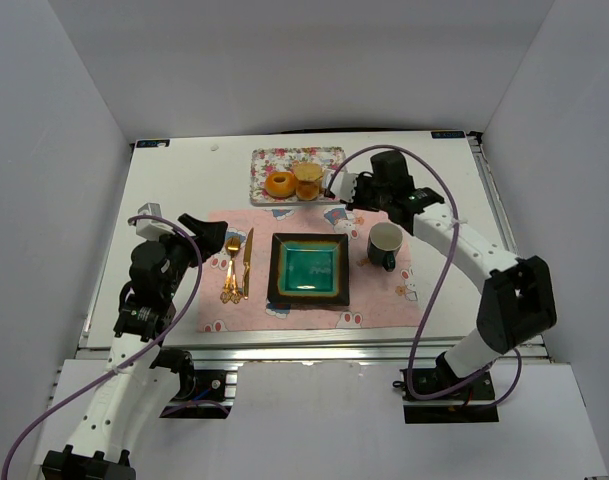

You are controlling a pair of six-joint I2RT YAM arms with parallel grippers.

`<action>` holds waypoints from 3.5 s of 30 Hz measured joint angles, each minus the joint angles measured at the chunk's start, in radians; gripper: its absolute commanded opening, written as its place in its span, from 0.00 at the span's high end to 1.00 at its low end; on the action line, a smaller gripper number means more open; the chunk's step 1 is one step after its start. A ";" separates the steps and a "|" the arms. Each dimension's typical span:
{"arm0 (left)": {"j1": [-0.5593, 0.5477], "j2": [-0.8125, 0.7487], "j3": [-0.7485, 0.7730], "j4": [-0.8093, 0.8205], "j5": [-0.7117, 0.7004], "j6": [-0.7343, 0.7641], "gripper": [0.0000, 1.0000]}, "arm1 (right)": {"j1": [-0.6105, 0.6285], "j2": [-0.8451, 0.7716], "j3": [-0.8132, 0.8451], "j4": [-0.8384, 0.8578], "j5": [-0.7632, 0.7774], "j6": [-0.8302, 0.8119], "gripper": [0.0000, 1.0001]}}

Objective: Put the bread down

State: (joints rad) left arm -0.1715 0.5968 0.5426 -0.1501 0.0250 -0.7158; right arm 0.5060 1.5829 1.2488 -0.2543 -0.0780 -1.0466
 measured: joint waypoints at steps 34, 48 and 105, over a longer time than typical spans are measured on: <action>0.000 -0.021 0.000 -0.006 0.000 -0.011 0.02 | 0.084 -0.559 -0.426 -0.388 -0.329 0.019 0.55; 0.000 -0.011 -0.011 0.009 0.000 -0.015 0.02 | 0.085 -0.439 -0.270 -0.266 -0.315 0.143 0.61; 0.000 -0.017 -0.026 0.023 0.000 -0.026 0.02 | 0.085 0.473 0.378 0.010 0.009 0.040 0.67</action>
State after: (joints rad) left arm -0.1715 0.5797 0.5171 -0.1276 0.0246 -0.7418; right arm 0.5915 2.0556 1.6272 -0.2443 -0.0689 -1.0065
